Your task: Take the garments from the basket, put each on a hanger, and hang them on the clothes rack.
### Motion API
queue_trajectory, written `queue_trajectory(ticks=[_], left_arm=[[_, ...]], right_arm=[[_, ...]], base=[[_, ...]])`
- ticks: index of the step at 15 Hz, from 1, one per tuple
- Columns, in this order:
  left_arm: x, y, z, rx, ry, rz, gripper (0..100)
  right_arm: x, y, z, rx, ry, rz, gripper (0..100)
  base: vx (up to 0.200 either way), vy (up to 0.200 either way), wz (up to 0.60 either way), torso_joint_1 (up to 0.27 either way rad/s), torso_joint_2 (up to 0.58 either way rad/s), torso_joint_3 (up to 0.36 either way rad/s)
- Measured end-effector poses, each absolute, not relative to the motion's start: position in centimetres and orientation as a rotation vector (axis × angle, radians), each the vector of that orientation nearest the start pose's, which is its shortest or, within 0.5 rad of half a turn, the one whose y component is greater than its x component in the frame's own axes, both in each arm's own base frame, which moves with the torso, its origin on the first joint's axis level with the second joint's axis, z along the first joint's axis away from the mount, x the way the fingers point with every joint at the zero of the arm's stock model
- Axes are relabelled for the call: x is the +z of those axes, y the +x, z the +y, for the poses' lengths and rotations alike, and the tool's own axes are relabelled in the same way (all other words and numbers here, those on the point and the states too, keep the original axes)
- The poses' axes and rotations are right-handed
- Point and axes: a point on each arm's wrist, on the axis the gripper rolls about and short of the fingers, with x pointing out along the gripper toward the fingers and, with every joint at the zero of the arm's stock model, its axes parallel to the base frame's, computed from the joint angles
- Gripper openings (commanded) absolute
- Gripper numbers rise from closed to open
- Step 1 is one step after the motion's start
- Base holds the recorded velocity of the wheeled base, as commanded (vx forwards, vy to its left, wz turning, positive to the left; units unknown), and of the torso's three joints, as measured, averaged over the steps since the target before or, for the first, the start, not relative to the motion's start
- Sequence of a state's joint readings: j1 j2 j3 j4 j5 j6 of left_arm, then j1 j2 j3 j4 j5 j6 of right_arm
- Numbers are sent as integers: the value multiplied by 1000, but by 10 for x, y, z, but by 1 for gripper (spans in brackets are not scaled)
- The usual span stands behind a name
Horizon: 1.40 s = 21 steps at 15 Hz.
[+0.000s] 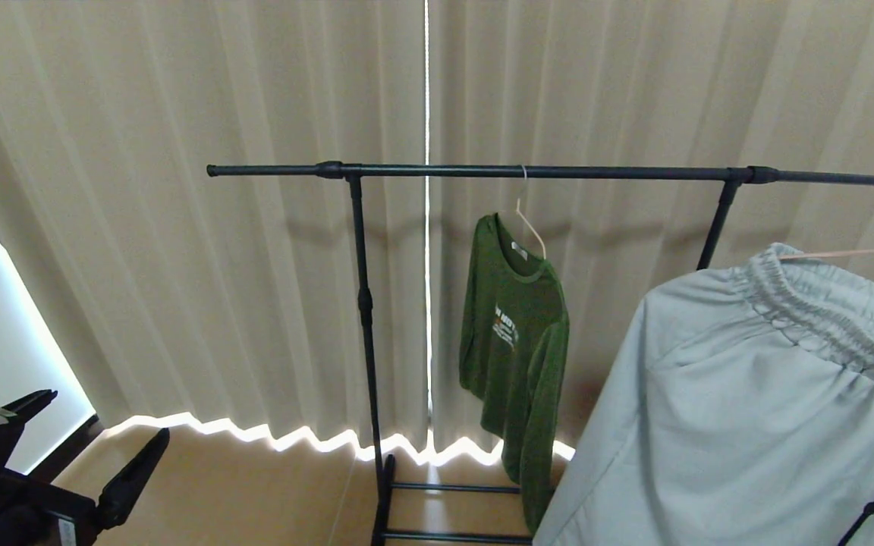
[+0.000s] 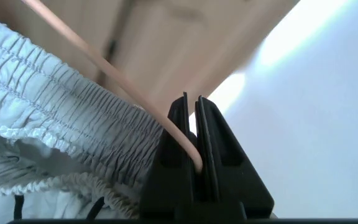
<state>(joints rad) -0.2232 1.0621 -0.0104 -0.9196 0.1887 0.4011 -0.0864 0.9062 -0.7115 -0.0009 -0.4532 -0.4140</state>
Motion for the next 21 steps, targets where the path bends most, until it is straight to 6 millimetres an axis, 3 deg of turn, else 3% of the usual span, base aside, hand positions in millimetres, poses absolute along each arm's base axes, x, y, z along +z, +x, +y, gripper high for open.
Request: queue_trajectory(ticks=[6,21], left_arm=[[140,103,-19,-54,422,81,100],[140,102,-19,-55,417,81,100]], right_arm=[[250,80,-31,-644,-458,361,0],[239,86,-32,-620,-454,402,0]], base=[[0,0,0,0,0,0],[200,0,0,5,3,2]])
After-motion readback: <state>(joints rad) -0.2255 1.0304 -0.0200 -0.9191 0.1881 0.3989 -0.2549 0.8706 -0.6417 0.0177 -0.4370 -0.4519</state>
